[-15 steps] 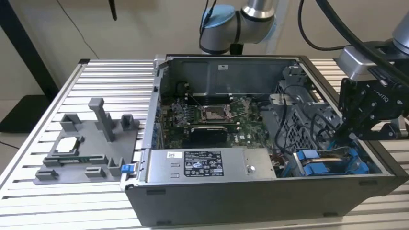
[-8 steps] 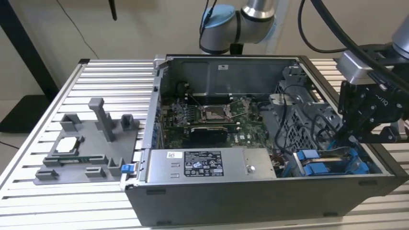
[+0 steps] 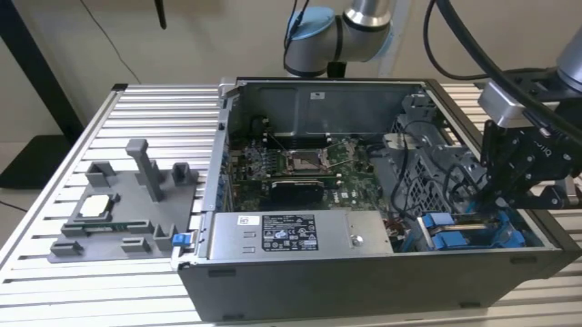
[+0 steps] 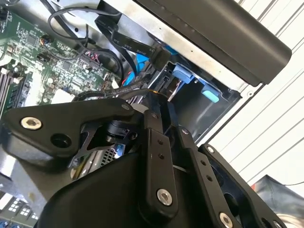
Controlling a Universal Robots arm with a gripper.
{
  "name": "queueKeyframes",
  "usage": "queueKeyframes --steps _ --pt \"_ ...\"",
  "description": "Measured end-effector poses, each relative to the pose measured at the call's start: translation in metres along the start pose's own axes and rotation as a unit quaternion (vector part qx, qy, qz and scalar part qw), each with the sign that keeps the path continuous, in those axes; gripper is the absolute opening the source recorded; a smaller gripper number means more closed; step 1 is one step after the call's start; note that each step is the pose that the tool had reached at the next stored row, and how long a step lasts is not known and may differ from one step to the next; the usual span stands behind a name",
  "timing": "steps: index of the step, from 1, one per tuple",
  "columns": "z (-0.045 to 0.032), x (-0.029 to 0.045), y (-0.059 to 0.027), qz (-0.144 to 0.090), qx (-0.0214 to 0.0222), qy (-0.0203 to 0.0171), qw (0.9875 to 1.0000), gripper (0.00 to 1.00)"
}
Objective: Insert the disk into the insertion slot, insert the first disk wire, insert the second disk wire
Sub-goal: 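Insert the first disk wire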
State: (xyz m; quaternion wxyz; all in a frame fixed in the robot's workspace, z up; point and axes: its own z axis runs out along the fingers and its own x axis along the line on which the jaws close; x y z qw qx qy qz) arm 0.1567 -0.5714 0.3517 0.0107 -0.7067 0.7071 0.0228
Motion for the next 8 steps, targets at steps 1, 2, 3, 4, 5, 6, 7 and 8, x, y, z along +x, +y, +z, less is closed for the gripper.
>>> queueKeyframes --steps 1,2,3,4,5,6,7,8 --pt "0.0004 0.0000 0.0000 0.000 0.0000 0.0000 1.0000 0.00" --pt "0.0008 0.0001 -0.0001 -0.001 0.0000 0.0000 1.0000 0.00" --pt "0.0013 0.0001 -0.0002 -0.001 -0.0001 -0.0001 1.0000 0.00" --pt "0.0018 0.0001 -0.0002 -0.001 -0.0001 0.0000 1.0000 0.00" --pt "0.0023 0.0002 -0.0003 -0.002 -0.0001 0.0000 1.0000 0.00" --pt "0.0028 0.0002 -0.0003 -0.002 -0.0001 0.0000 1.0000 0.00" --pt "0.0033 0.0002 -0.0004 -0.002 -0.0001 0.0000 1.0000 0.00" --pt "0.0038 0.0002 -0.0005 -0.002 -0.0001 0.0000 1.0000 0.00"
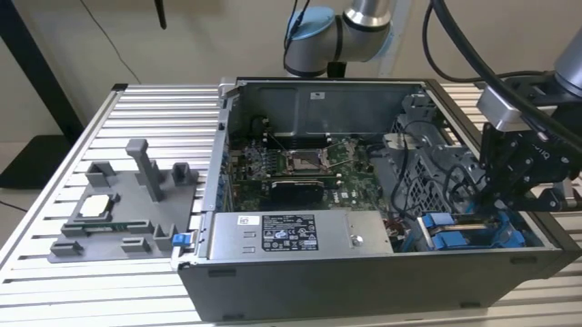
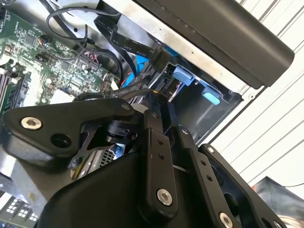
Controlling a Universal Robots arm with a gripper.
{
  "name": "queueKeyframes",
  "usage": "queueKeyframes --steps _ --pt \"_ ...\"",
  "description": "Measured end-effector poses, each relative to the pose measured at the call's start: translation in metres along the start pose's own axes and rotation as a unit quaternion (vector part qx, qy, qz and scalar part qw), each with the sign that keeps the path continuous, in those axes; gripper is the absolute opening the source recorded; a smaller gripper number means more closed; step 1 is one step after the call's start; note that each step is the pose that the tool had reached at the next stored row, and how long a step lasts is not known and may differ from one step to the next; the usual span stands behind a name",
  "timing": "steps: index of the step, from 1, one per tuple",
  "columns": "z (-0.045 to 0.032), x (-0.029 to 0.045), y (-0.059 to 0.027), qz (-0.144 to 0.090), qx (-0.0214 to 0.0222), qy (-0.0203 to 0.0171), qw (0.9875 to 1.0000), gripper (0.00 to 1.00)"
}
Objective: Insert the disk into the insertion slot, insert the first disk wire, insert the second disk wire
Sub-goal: 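Insert the first disk wire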
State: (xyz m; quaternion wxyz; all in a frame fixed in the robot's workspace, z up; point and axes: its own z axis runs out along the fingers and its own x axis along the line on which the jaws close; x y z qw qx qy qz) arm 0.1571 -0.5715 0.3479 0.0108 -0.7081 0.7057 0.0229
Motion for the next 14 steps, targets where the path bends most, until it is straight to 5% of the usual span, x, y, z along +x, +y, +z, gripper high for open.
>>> queueKeyframes --steps 14 --pt "0.0053 -0.0002 -0.0029 0.000 0.0008 0.0000 1.0000 0.00"
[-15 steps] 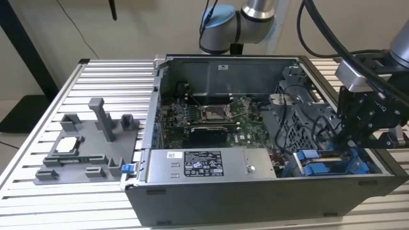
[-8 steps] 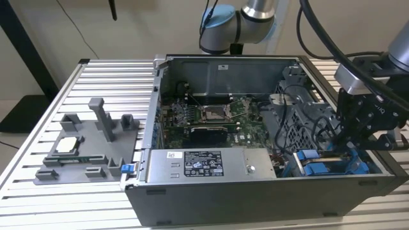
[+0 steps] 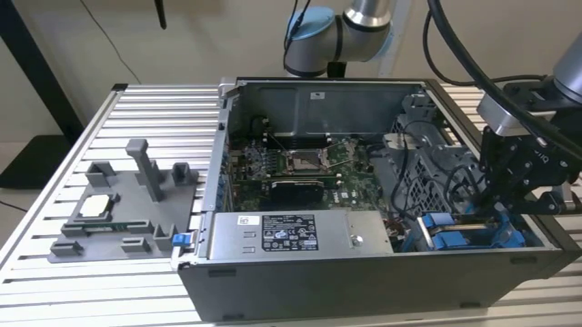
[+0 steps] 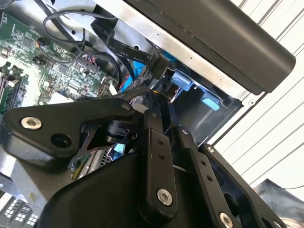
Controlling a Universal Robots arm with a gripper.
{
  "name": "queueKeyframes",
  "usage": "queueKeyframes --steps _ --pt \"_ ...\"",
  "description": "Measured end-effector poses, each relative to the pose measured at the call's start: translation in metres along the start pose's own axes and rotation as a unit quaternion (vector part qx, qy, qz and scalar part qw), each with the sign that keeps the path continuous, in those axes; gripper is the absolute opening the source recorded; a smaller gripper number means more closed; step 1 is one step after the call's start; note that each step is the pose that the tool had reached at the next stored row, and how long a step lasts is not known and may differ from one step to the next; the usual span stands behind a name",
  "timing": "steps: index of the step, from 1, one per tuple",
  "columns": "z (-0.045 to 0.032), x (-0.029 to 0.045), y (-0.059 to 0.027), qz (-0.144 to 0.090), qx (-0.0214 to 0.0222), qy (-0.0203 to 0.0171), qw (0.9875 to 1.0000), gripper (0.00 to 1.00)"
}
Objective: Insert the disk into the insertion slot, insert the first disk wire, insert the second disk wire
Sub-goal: 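Insert the first disk wire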
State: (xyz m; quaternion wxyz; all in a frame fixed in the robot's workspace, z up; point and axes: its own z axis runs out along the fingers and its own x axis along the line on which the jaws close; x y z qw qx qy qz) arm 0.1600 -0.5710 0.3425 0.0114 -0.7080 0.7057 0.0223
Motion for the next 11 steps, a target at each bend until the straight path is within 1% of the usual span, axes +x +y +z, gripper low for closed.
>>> queueKeyframes --steps 6,11 --pt "0.0017 -0.0023 -0.0001 0.000 0.0002 -0.0001 1.0000 0.00" --pt "0.0025 -0.0027 -0.0002 0.000 0.0003 0.0001 1.0000 0.00"
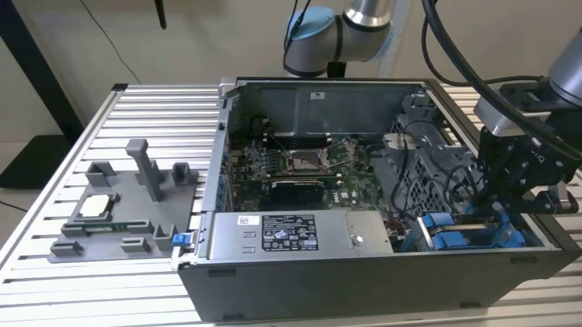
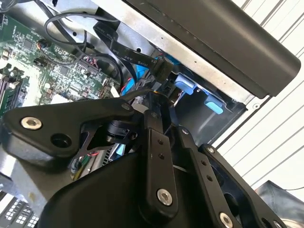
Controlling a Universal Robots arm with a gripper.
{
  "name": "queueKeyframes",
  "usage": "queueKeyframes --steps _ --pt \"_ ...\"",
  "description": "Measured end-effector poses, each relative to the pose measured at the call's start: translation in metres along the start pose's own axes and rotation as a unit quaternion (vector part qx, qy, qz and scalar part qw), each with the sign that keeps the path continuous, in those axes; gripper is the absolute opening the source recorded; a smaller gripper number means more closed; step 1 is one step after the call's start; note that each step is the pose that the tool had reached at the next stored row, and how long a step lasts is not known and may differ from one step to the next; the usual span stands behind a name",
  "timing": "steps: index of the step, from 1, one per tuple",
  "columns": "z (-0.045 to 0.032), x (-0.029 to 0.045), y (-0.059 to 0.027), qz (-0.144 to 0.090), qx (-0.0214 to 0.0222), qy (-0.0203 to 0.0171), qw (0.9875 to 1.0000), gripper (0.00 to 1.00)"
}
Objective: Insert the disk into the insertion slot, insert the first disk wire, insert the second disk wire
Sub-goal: 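Insert the first disk wire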
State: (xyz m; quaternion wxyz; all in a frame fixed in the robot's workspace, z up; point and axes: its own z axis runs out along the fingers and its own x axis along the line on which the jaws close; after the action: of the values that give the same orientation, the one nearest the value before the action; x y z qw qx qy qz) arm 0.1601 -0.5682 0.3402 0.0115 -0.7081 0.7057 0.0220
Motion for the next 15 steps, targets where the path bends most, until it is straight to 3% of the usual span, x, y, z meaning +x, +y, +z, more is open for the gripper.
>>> queueKeyframes --steps 8,15 --pt "-0.0052 0.0002 0.0004 0.000 0.0016 -0.0038 1.0000 0.00" --pt "-0.0051 0.0018 0.0015 0.006 0.0039 -0.0038 1.0000 0.00"
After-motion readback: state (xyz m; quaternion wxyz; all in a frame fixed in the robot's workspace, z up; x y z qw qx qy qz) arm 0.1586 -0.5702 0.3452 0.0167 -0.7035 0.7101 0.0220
